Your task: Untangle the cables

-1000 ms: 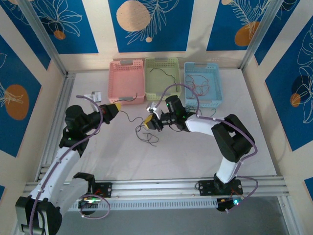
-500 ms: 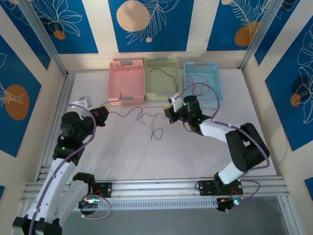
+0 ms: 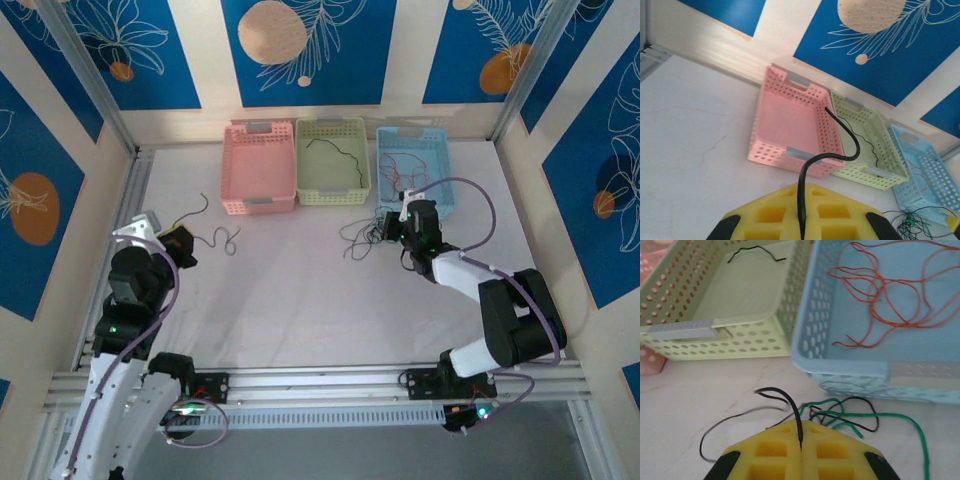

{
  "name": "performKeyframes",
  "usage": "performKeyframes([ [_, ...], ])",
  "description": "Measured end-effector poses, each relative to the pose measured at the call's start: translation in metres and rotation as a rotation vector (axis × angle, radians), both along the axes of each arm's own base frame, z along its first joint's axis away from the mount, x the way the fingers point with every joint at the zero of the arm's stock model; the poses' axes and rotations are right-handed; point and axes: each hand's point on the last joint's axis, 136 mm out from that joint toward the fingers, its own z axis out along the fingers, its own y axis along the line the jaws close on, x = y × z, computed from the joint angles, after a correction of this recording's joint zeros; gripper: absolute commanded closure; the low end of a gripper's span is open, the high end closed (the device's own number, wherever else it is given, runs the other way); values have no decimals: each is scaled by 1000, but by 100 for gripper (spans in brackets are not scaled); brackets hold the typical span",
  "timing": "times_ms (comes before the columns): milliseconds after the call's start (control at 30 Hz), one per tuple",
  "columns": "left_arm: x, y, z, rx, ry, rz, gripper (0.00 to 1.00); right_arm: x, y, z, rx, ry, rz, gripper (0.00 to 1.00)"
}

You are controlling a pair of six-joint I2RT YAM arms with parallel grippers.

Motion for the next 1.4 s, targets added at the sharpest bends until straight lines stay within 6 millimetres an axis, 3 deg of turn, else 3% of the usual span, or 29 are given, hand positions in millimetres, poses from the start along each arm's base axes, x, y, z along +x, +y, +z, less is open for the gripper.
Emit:
performKeyframes([
  [167,2,-7,-1,-7,5,-36,100,1,-4,-1,31,10,-20,100],
  [333,12,-30,5,-42,-18,-156,100,0,-2,-1,40,13,-12,100],
  [467,30,-54,13,-97,-34,-268,100,0,-1,-1,45,14,-3,100],
  [700,104,-93,33,-229,-38,-408,100,-1,1,-2,50,19,6,100],
  [967,164,-119,48,-313,-102,-472,100,-1,2,-2,49,22,8,100],
  [1133,206,-147,55,-318,-137,-516,100,-2,2,-4,47,28,9,100],
  [1400,276,-202,25,-298,-134,-562,100,-2,4,-7,46,41,14,100],
])
